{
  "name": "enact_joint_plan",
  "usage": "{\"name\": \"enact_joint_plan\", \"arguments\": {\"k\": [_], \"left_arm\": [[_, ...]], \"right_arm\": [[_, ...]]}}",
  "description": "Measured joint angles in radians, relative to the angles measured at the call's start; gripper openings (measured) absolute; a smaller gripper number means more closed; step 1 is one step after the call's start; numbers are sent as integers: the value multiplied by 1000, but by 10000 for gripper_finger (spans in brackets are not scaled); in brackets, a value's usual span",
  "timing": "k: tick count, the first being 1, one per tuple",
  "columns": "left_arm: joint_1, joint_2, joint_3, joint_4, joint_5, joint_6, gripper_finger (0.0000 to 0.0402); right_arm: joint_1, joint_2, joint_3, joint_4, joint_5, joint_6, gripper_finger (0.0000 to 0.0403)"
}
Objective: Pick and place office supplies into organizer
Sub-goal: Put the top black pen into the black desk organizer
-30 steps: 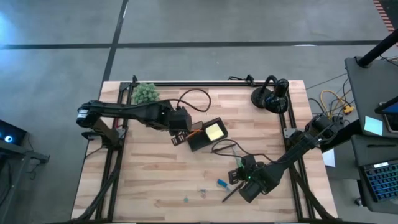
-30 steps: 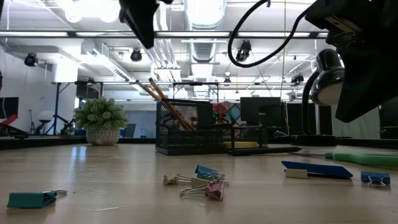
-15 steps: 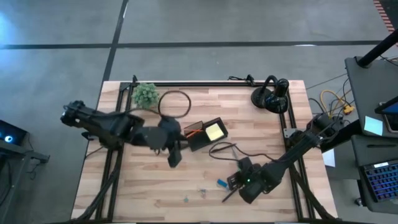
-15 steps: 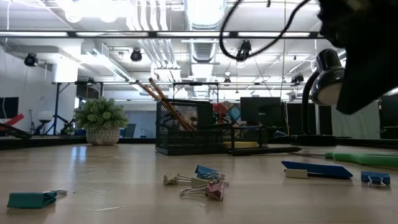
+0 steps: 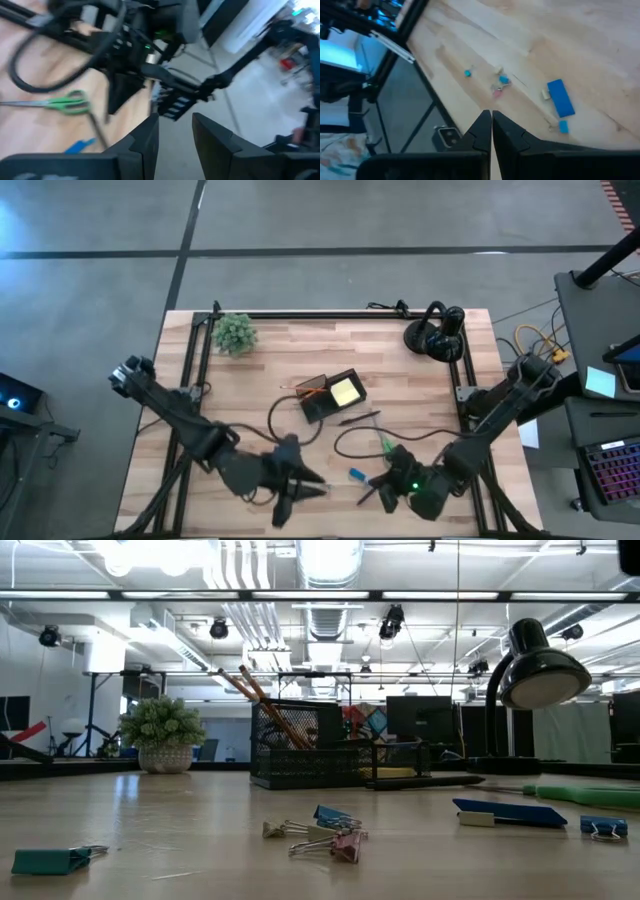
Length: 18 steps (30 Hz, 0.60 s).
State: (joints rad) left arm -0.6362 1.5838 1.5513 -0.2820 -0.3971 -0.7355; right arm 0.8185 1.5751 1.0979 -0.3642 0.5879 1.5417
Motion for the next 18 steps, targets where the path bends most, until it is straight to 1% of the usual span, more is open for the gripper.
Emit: {"name": "enact_joint_plan", "arguments": {"k": [4,9,14,18], "left_arm": [[-35,34,-5,92,-1,-44,103],[-77,54,-5,115,-1,-48,103],[-136,65,-5,136,1,-48,103],[-200,67,-16,138,3,-47,103]], "right_arm": [[36,-6,16,6,21,29,9],[74,6,37,48,18,62,9],[89,31,39,192,16,86,9],[87,82,50,284,22,137,9]]}}
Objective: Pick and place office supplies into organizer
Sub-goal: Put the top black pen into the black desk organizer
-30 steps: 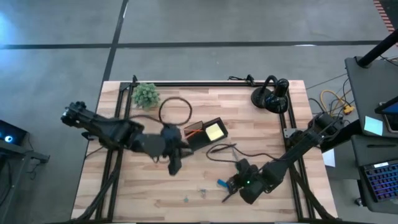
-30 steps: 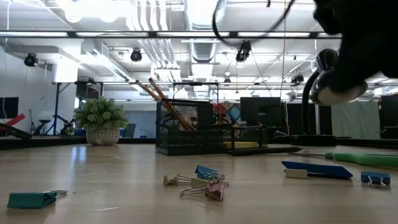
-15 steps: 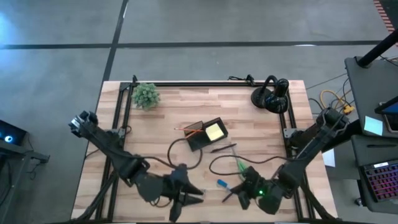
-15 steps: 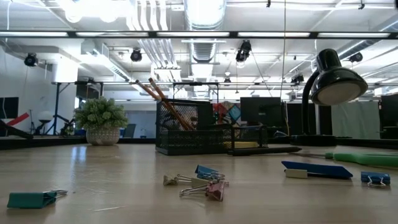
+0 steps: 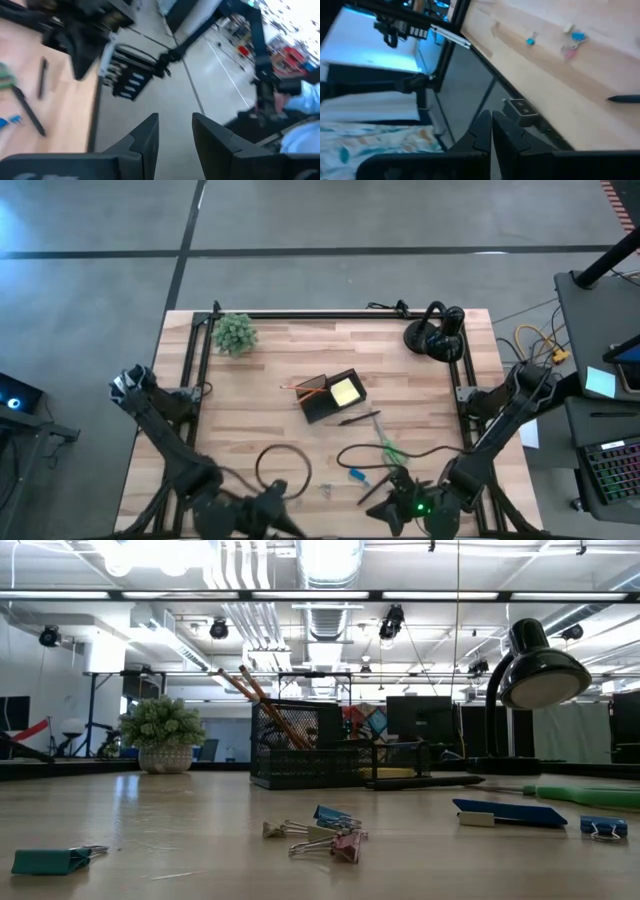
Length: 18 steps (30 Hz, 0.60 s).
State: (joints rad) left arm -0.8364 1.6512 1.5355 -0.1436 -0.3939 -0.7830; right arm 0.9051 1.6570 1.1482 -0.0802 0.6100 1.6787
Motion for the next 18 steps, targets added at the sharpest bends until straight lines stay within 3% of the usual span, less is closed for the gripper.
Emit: {"name": "enact_joint_plan", "arguments": {"k": [9,18], "left_arm": [[-138,0,-21,-9,-19,12,103],[-193,0,-162,37,-26,-67,103]], "right_arm": [[3,176,155,30,12,158,9],[3,444,454,26,-22,280,9]]}}
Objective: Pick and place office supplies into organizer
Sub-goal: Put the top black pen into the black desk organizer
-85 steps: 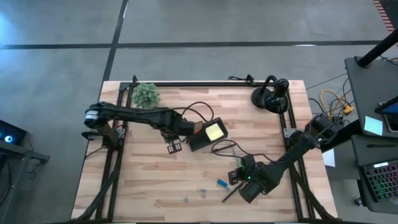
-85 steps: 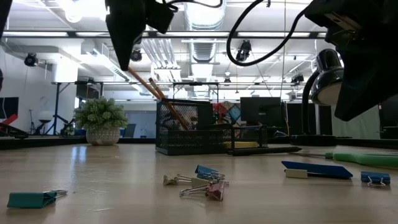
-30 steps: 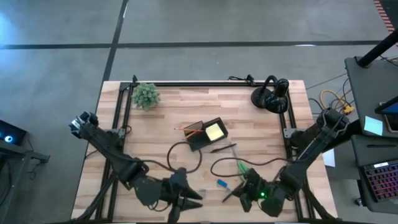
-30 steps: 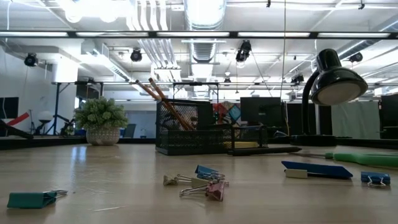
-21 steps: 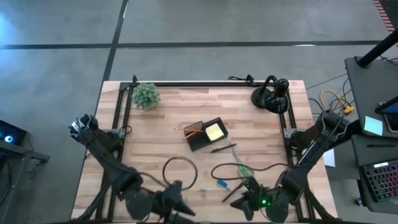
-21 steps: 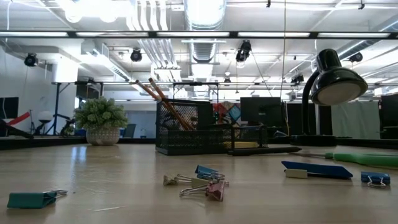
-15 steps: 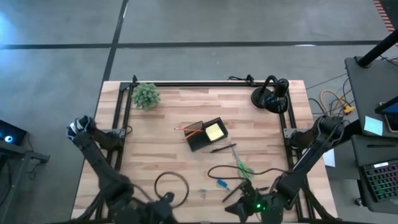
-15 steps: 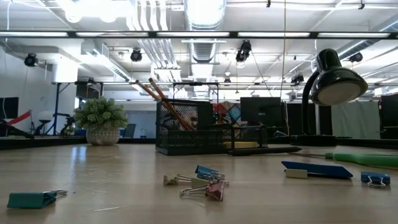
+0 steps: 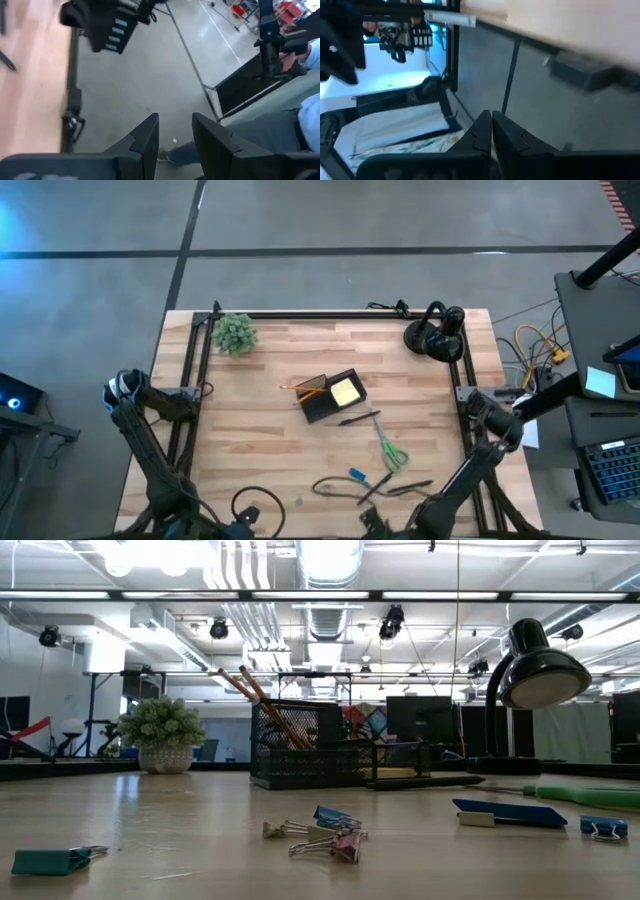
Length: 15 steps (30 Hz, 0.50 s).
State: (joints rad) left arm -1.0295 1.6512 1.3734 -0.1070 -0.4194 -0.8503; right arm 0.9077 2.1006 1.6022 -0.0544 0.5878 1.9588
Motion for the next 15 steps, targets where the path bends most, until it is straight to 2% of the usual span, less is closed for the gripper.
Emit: {"name": "enact_joint_plan", "arguments": {"k": [4,8,15], "left_arm": [[-29,0,-58,115,-3,-7,103],[-53,0,-79,150,0,0,103],[-53,0,-80,153,-2,-2,103]], "right_arm": [[0,125,171,-1,-65,-7,9],[0,226,321,-21,-71,-53,9],[-1,325,533,-351,-67,-48,9]]}}
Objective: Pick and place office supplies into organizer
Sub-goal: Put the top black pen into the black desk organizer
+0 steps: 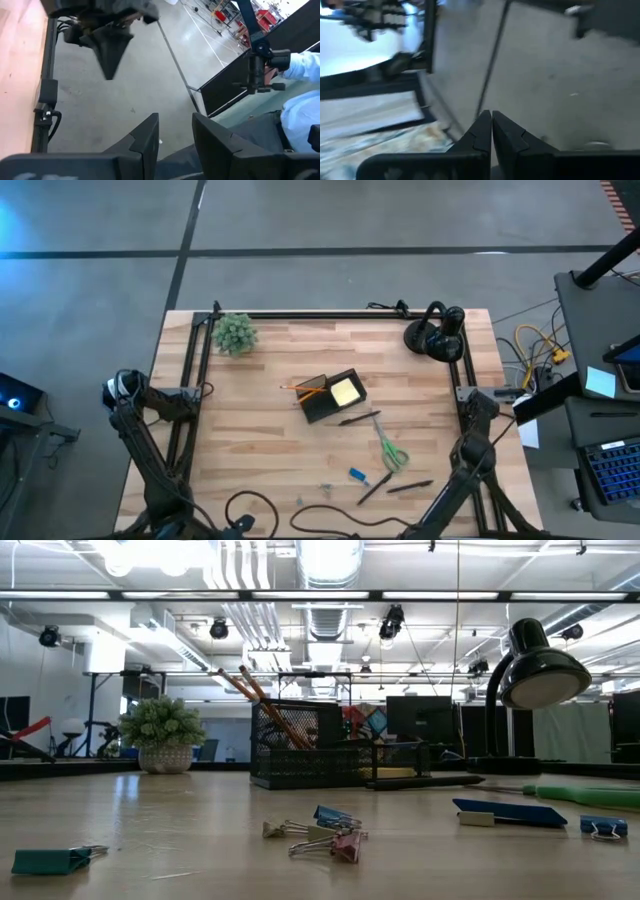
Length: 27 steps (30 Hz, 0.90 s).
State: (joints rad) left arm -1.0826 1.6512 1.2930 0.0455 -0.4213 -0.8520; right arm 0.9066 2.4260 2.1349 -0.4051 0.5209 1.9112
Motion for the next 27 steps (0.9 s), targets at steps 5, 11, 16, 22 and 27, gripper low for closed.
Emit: {"name": "enact_joint_plan", "arguments": {"k": [5,11,16,22,27], "left_arm": [[2,0,-5,-2,1,1,103],[21,-2,-5,-2,0,1,103],[36,-12,-5,-1,4,1,103],[81,-17,-7,-21,45,2,102],[162,-17,-22,-72,107,7,102]], "right_arm": [[-1,10,61,-144,3,16,9],[-24,-2,60,-149,3,-81,9],[-55,-3,57,-271,3,-37,9],[-69,-13,57,-454,3,49,9],[-66,-40,57,-672,-9,179,9]]}}
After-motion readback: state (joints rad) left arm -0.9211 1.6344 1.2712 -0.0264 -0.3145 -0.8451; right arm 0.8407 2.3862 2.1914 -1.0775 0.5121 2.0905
